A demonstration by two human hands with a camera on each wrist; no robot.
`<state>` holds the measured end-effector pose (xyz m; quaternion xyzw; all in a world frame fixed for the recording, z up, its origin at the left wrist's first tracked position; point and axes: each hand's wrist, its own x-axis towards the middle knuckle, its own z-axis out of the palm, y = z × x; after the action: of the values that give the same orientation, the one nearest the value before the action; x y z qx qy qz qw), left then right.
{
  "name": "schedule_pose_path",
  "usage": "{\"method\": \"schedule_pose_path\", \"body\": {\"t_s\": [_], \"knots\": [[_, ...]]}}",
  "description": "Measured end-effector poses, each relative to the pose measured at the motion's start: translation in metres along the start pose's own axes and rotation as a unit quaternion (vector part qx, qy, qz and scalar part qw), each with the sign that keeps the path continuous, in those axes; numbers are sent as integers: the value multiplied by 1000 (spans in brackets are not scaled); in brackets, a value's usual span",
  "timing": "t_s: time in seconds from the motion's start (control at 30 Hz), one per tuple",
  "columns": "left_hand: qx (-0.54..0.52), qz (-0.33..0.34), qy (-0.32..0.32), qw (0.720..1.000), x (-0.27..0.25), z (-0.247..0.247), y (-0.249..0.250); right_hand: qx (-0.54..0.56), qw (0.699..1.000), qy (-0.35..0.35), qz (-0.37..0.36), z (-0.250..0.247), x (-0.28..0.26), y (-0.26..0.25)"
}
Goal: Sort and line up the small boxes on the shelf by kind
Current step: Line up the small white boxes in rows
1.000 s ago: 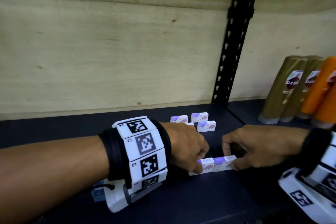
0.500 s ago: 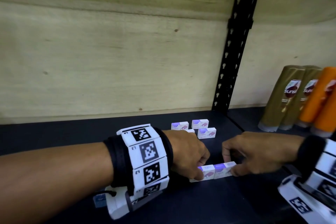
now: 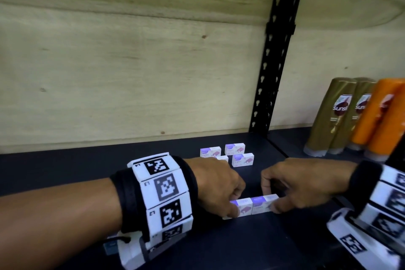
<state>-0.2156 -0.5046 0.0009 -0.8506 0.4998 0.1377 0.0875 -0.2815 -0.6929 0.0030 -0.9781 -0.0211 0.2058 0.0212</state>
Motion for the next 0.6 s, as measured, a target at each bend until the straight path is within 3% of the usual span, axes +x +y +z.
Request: {"method": "schedule_pose_path", "body": {"t_s": [0.13, 0.23, 0.4, 0.6], "knots": [[-22, -42, -17, 999, 0, -7, -7, 25, 999, -22, 14, -8, 0, 2], [-1, -74, 21, 997, 6, -16, -20, 47, 999, 24, 15, -18, 8, 6], [55, -117, 80, 988, 21, -22, -41, -31, 992, 115, 45, -32, 34, 8], [105, -139, 47, 984, 39, -23, -53, -105, 986, 97, 88, -39, 66, 10]]}}
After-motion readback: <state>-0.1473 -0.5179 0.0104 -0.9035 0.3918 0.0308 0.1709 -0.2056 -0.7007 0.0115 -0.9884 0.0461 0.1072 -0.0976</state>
